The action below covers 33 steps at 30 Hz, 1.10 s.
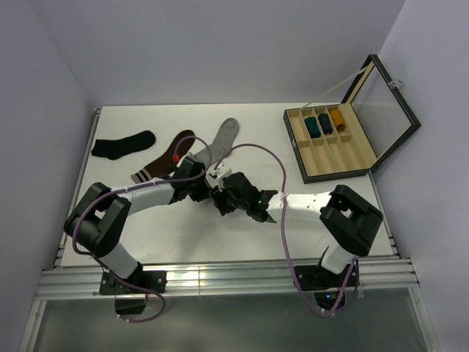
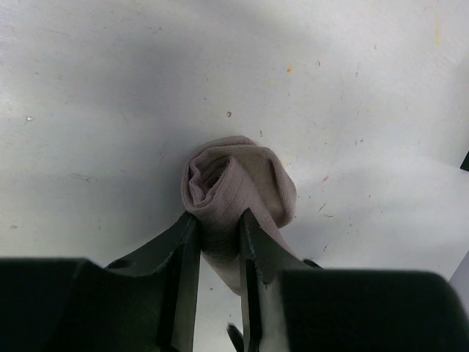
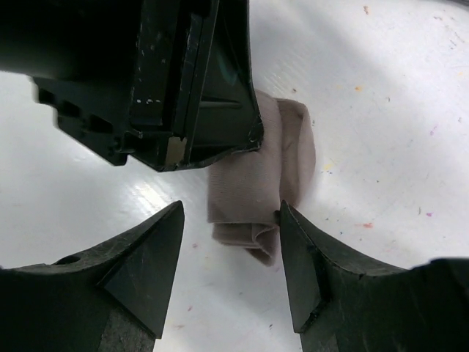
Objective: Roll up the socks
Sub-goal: Roll the sock at the center of the board.
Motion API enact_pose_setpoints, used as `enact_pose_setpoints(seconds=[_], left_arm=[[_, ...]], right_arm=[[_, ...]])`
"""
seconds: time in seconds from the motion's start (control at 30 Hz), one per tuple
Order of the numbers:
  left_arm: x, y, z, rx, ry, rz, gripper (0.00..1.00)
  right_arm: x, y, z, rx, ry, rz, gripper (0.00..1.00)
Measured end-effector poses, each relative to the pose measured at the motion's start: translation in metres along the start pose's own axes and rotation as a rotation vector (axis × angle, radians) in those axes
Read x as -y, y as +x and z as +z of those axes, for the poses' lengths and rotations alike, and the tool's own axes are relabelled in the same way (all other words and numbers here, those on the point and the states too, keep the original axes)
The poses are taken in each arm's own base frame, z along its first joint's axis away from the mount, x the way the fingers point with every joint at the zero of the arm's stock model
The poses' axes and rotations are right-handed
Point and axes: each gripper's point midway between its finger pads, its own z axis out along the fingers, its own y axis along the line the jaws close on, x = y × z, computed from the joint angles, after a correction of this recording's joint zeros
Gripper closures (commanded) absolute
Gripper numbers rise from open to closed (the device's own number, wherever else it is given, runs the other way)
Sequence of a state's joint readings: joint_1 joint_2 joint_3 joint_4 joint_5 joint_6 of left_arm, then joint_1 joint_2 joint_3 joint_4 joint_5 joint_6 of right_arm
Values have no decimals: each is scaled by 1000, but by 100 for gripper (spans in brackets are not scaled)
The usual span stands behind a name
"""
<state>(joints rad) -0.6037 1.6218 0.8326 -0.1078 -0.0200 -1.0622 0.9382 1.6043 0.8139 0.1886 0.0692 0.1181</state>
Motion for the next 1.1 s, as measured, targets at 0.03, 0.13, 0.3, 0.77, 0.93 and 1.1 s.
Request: enact_pose_setpoints(seconds=[0.03,0.13,0.3,0.77,0.93,1.1], left_arm=[[0,0,0,-2,-2,2,85],[0,0,1,-7,-6,5,85],[0,0,1,-13,-11,13,85],[-2,-1,0,-9,-7,22,63],[-4,0,-2,-4,-1,18,53],[-9,2,-3,-1,-9,12,42]], right_arm=[[1,3,3,-5,19,-22,38],[1,15,11,-31,64,-85,39],[1,26,19,-56,115,-168,43],[1,27,22,-67,152,-208,100],[0,26,22,-76,118,-167,100],[-1,26,20,-84,78,-124,100]])
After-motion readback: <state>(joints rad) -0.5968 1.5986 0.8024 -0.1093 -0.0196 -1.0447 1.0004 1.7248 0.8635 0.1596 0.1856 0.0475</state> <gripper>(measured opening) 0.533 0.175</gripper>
